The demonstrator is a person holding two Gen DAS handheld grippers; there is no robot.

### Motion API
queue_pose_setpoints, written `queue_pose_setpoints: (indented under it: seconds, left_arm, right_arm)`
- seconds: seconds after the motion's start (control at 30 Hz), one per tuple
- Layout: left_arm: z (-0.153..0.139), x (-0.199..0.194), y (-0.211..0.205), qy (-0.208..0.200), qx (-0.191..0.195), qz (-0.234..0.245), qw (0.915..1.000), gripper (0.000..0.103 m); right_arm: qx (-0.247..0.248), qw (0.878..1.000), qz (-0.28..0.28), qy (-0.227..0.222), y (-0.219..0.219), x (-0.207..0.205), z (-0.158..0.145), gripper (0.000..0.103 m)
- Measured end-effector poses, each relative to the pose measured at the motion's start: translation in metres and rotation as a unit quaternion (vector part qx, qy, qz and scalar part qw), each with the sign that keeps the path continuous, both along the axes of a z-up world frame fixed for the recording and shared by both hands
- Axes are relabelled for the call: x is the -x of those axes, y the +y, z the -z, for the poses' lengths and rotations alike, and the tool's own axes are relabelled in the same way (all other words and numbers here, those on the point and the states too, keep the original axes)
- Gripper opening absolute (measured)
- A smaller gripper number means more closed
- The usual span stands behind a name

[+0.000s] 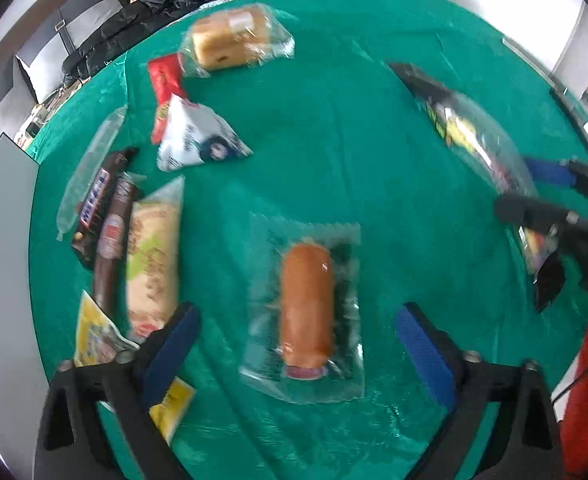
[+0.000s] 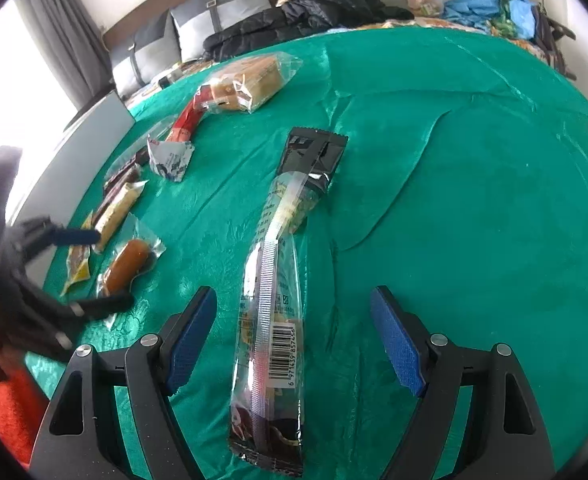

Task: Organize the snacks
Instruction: 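Lift the stick snack with the right tool while left tool approaches sausage pack, then carry the stick snack into the white box with the right tool while left tool drops sausage pack there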

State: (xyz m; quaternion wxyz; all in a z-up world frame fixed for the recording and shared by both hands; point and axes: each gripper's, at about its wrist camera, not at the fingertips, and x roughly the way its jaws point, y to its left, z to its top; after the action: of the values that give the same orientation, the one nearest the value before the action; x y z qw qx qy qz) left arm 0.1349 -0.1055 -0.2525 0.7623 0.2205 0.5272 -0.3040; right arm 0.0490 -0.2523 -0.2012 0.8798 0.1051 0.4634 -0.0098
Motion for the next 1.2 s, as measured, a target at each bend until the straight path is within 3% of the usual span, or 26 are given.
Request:
queue_pose_setpoints:
  seconds: [0.13,0.23,0.43,0.53,0.63,0.73,0.8,0.93,1.03,1.07,1.1,1.13,1.2]
  left_arm:
    - [-0.003,0.001,-0.001,0.014,0.046,-0.038,0.9981,0.05]
    - [-0.006,0.011,0.002,0.002,0.05,-0.053,0.9973,0.042]
    - [-0.012,0.027,0.035,0.017,0.103,-0.117,0.9876,0.039]
    - [-0.019,0.031,0.057,0.027,0.143,-0.149,0.9781,0.037]
    - [-0.03,0.036,0.075,0.034,0.18,-0.169,0.9684,0.037]
    - [-0.036,0.037,0.085,0.031,0.194,-0.174,0.965,0.037]
    - [-0.037,0.039,0.087,0.03,0.2,-0.177,0.9632,0.037]
    - [-0.034,0.036,0.1,0.035,0.22,-0.194,0.9553,0.036]
    - [-0.037,0.037,0.109,0.032,0.237,-0.202,0.9498,0.036]
    - [-0.04,0.038,0.113,0.03,0.245,-0.203,0.9476,0.036]
    - [-0.045,0.04,0.117,0.027,0.253,-0.203,0.9456,0.036]
    - [-0.049,0.041,0.121,0.023,0.26,-0.203,0.9439,0.036]
    - [-0.058,0.043,0.129,0.018,0.274,-0.206,0.9391,0.036]
  right_arm:
    - [0.0,1.0,-0.003,0.005,-0.001,-0.001,-0.001,0.082]
    - [-0.008,1.0,-0.003,0.008,-0.003,-0.001,-0.001,0.081]
    - [-0.03,0.999,0.0,0.015,-0.009,-0.001,-0.003,0.081]
    - [-0.052,0.998,0.009,0.02,-0.017,0.002,-0.005,0.081]
    - [-0.092,0.995,0.036,0.026,-0.032,0.004,-0.01,0.081]
    - [-0.132,0.988,0.08,0.026,-0.053,0.001,-0.019,0.082]
    - [-0.13,0.987,0.081,0.036,-0.053,-0.007,-0.026,0.082]
    - [-0.074,0.994,0.034,0.074,-0.02,-0.032,-0.03,0.082]
    - [-0.019,0.994,0.002,0.108,0.01,-0.047,-0.022,0.076]
    - [0.006,0.992,-0.008,0.123,0.021,-0.051,-0.017,0.059]
    - [0.02,0.991,-0.014,0.133,0.026,-0.051,-0.012,0.028]
    - [0.031,0.989,-0.016,0.142,0.03,-0.052,-0.008,0.019]
    - [0.046,0.99,-0.013,0.134,0.032,-0.048,-0.008,0.017]
